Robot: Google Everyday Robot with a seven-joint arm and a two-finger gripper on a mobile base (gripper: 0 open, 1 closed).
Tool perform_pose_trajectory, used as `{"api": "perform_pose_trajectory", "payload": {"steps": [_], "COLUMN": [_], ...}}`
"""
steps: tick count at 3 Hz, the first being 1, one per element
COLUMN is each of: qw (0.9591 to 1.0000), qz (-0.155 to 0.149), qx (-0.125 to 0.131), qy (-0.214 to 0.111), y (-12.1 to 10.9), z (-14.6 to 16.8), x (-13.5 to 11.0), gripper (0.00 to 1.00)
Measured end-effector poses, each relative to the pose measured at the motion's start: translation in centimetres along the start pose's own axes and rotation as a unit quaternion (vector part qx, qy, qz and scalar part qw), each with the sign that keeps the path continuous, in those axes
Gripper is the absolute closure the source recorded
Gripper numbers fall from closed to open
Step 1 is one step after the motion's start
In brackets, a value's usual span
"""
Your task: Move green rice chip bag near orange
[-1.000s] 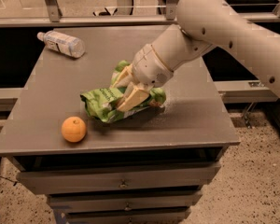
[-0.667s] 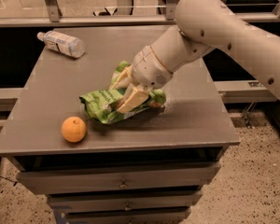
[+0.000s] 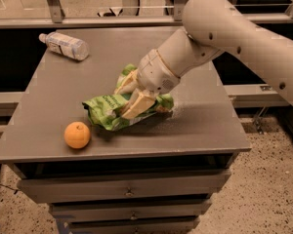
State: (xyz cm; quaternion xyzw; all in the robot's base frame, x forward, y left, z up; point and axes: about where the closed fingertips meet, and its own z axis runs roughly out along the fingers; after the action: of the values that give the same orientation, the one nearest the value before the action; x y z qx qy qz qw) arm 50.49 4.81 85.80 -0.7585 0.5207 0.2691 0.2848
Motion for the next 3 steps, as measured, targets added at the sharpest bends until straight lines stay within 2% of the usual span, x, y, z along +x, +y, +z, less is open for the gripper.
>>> {"api": "perform_pose_trajectory", "payload": {"steps": [2, 3], "qw": [1.0000, 1.0000], "qz": [0.002, 0.004], "qx": [-0.001, -0.001], "qy": [-0.001, -0.001], "y": [-0.03, -0.02], "z": [0.20, 0.25], "x": [0.20, 0.32], "gripper": [0.12, 0.00]}}
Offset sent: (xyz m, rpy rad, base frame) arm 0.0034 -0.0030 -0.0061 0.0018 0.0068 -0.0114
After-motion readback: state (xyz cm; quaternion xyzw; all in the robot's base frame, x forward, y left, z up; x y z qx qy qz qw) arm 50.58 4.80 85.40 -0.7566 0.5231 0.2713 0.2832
